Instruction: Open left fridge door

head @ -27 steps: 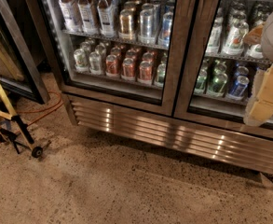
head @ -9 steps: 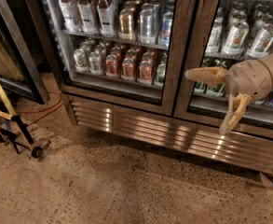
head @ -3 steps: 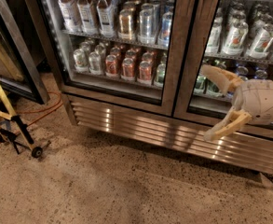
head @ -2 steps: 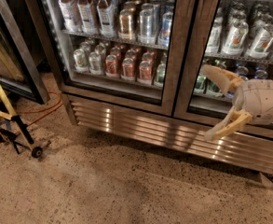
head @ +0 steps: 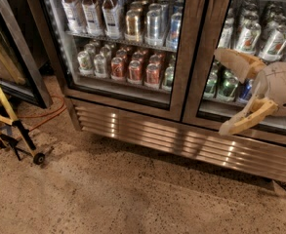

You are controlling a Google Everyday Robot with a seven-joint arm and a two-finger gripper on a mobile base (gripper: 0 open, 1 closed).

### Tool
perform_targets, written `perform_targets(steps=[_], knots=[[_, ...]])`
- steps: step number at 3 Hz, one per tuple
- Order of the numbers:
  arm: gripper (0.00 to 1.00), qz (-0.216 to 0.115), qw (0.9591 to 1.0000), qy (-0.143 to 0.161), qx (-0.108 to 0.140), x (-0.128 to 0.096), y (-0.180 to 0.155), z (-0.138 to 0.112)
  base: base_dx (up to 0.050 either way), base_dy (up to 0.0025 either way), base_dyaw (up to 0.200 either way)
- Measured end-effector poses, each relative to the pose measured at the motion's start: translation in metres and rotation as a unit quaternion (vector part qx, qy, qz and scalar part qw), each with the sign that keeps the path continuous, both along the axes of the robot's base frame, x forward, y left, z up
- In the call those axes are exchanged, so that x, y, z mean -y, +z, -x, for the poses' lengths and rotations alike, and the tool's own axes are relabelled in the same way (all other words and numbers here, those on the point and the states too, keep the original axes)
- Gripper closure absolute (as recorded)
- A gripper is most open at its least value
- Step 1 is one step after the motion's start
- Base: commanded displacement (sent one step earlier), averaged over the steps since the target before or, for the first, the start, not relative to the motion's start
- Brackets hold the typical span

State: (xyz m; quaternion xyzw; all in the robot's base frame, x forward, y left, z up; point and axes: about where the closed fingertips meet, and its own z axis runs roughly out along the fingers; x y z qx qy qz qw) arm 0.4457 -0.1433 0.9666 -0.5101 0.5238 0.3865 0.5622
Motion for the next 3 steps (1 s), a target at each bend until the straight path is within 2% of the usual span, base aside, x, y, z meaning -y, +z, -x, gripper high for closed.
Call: perform_targets(steps=[1,2,3], knots=[[0.00,0.001,1.0000,0.000,0.000,-0.001,0.000,0.000,0.000,0.00000,0.000],[0.00,-0.004,0.9992,0.012,-0.037,-0.003,0.000,-0.005,0.000,0.00000,0.000],[0.00,0.000,0.9998,0.006,-0.020,-0.006,0.025,0.000,0.000,0.00000,0.000]])
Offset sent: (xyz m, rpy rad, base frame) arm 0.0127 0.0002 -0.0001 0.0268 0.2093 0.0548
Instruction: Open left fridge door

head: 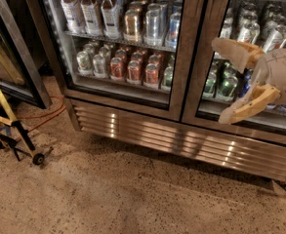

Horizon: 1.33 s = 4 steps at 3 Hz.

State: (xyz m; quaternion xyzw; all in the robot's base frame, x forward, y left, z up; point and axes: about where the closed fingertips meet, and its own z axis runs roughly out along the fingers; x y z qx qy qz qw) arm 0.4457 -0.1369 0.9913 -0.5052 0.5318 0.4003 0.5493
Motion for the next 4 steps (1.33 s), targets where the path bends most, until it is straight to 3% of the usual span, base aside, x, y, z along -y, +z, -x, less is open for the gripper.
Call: perform_targets(steps=[1,2,4], knots=[[0.00,0.000,1.0000,0.000,0.000,0.0000,0.0000,0.0000,0.039,0.00239,0.122],[0.00,0.000,1.0000,0.000,0.000,0.0000,0.0000,0.0000,0.034,-0.00243,-0.151],[0.00,0.000,1.0000,0.000,0.000,0.0000,0.0000,0.0000,0.050,-0.00005,0.001]])
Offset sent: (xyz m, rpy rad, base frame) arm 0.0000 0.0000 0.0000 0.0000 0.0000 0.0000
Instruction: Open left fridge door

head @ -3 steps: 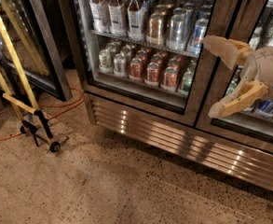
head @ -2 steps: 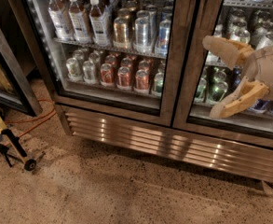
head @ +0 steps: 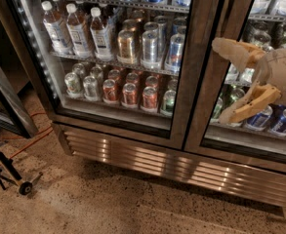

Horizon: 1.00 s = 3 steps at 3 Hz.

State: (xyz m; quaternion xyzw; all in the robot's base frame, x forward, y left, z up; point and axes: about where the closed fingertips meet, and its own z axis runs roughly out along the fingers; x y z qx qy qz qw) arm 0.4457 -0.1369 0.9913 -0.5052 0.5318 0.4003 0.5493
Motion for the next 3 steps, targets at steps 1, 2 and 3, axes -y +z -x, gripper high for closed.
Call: perform_targets(steps=[1,2,3], knots=[[0.00,0.000,1.0000,0.000,0.000,0.0000,0.0000,0.0000,0.050,-0.00002,0.000],[0.00,0.000,1.0000,0.000,0.000,0.0000,0.0000,0.0000,0.050,0.00004,-0.001],[0.00,0.001,1.0000,0.002,-0.002,-0.0031,0.0031,-0.0003,0.000,0.00000,0.000]])
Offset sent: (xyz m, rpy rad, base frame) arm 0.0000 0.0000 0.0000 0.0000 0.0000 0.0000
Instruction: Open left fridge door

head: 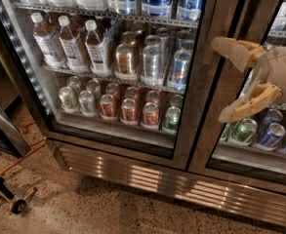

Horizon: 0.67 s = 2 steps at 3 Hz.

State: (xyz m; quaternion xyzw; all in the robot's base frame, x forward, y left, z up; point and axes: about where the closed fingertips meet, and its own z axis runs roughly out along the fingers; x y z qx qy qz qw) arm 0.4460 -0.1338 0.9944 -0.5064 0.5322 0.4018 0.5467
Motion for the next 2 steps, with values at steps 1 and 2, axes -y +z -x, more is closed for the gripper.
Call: perform_targets(steps=[1,2], knots=[[0.00,-0.002,0.9995,-0.031,-0.001,0.015,0.004,0.000,0.000,0.00000,0.000],[0.00,-0.004,0.9986,-0.052,-0.001,0.028,0.007,0.000,0.000,0.00000,0.000]])
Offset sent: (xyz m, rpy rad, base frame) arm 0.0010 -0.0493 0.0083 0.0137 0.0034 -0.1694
